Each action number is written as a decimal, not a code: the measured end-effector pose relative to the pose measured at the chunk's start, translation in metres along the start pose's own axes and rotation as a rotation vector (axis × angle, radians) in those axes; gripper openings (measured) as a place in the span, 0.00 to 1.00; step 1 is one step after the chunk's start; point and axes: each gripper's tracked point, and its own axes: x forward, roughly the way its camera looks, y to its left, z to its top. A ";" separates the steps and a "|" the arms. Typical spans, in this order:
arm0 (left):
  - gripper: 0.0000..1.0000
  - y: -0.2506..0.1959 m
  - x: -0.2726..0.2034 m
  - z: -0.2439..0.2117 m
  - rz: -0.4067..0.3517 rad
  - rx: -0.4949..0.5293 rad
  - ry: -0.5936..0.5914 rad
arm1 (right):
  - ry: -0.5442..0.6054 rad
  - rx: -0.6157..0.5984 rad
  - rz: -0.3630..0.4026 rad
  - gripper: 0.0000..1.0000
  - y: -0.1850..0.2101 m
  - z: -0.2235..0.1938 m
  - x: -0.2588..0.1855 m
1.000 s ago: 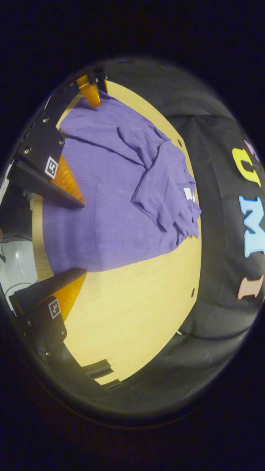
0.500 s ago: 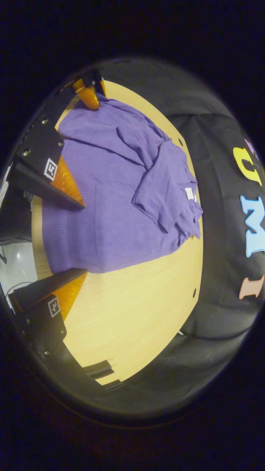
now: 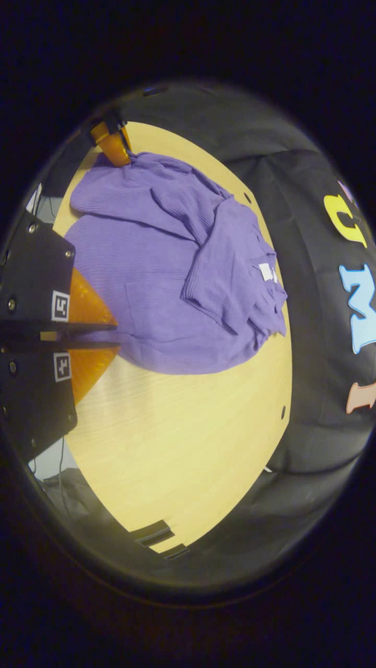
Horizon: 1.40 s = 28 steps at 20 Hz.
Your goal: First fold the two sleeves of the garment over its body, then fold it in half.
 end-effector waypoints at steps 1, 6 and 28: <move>0.07 0.001 0.000 0.002 -0.018 -0.013 0.012 | 0.025 0.002 0.011 0.04 0.000 0.002 0.002; 0.07 -0.001 -0.009 0.024 -0.089 -0.096 0.000 | -0.021 0.039 0.069 0.02 0.005 0.043 -0.019; 0.07 -0.003 -0.053 0.303 -0.179 -0.153 -0.357 | -0.346 -0.102 0.171 0.02 0.050 0.280 -0.063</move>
